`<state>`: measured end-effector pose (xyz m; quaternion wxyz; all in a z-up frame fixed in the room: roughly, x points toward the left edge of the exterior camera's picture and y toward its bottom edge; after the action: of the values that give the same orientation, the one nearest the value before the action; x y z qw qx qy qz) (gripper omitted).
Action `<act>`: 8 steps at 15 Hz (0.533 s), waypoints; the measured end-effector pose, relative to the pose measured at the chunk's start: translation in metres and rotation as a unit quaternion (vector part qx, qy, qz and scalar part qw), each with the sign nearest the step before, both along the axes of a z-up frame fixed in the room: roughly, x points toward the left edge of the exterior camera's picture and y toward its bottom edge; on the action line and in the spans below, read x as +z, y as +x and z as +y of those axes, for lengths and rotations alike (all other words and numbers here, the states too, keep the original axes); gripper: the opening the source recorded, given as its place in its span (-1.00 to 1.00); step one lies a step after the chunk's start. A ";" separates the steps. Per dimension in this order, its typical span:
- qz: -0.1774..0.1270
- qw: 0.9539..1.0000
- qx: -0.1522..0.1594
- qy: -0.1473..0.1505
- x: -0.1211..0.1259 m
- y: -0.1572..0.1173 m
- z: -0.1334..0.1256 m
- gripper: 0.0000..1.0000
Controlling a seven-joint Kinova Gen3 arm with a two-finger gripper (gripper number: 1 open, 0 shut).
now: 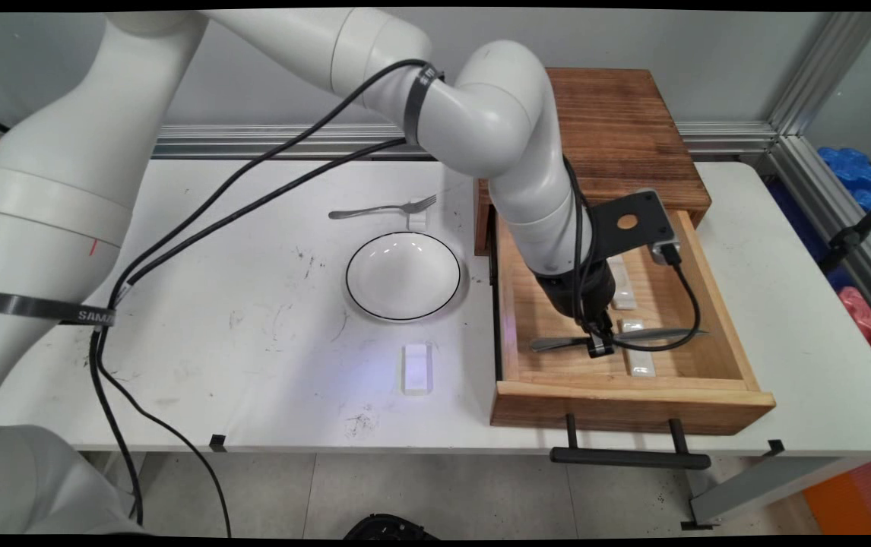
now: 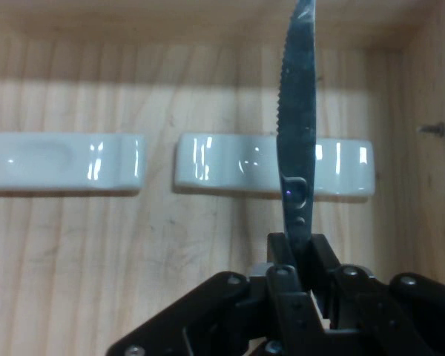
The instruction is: Place the picked object into the drawer
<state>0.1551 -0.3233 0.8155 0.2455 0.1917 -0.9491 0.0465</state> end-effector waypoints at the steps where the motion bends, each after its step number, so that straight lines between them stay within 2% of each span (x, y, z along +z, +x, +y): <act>1: 0.000 1.000 0.001 0.001 -0.003 0.000 0.000 -1.00; 8: -0.001 1.000 0.003 0.003 -0.016 -0.001 0.000 -1.00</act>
<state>0.1537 -0.3230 0.7998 0.2443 0.1952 -0.9488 0.0443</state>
